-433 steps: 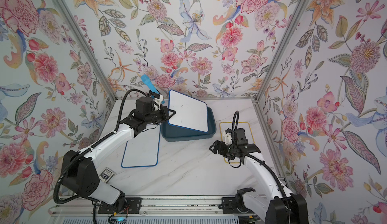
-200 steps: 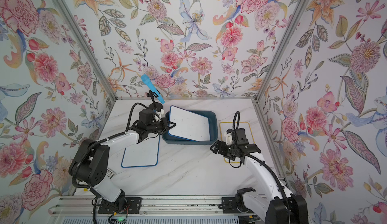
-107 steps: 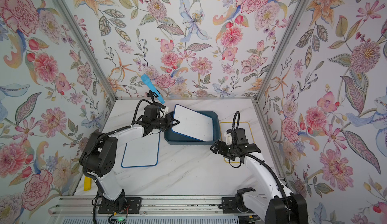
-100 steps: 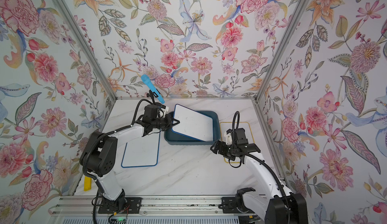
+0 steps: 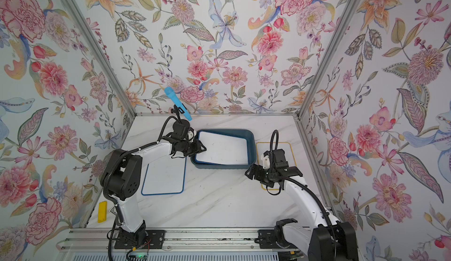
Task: Put the whiteboard into the storage box
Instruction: Place the whiteboard in the storage box.
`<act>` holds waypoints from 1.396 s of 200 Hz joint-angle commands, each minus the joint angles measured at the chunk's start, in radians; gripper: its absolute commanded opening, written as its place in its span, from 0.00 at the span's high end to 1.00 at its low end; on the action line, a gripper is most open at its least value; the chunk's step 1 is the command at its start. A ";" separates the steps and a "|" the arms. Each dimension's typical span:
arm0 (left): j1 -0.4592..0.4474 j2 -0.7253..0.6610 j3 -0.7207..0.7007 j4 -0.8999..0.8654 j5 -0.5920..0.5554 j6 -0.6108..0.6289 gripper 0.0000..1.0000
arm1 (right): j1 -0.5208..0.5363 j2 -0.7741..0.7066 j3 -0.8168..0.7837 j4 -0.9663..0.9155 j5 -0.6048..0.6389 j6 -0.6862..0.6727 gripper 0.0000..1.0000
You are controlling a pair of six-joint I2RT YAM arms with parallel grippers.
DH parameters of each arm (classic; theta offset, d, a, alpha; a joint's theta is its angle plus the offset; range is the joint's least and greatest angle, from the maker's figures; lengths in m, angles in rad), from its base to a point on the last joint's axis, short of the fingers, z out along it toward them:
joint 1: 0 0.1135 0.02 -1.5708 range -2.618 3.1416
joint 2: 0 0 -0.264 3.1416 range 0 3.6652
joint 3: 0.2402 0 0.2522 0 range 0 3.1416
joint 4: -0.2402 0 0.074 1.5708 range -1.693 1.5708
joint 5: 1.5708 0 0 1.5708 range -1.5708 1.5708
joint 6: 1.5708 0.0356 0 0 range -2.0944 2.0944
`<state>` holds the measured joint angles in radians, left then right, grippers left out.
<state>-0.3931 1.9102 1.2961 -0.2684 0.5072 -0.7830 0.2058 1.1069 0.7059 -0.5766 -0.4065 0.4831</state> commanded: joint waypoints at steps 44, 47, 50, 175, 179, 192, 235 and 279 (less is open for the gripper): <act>-0.001 -0.030 0.137 -0.188 -0.139 0.122 0.33 | -0.004 -0.009 0.010 -0.017 0.003 0.007 0.10; -0.001 -0.030 0.139 -0.192 -0.142 0.124 0.33 | -0.004 -0.009 0.010 -0.017 0.003 0.008 0.10; -0.001 -0.032 0.142 -0.194 -0.145 0.126 0.33 | -0.003 -0.009 0.010 -0.017 0.003 0.009 0.10; 0.004 -0.283 0.052 -0.436 -0.437 0.196 0.33 | 0.048 0.029 0.010 -0.007 0.036 0.001 0.11; 0.004 -0.298 0.034 -0.441 -0.445 0.195 0.34 | 0.057 0.033 0.010 -0.003 0.041 0.004 0.12; 0.005 -0.336 -0.028 -0.444 -0.459 0.187 0.37 | 0.089 0.047 0.010 0.013 0.051 0.015 0.12; 0.052 -0.513 -0.219 -0.465 -0.499 0.151 0.35 | 0.200 0.101 0.023 0.059 0.067 0.057 0.13; 0.228 -0.610 -0.384 -0.443 -0.454 0.162 0.32 | 0.274 0.123 0.002 0.115 0.064 0.106 0.13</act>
<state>-0.2447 1.3449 0.9764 -0.6994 0.0483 -0.6247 0.4515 1.2217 0.7063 -0.5037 -0.3580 0.5430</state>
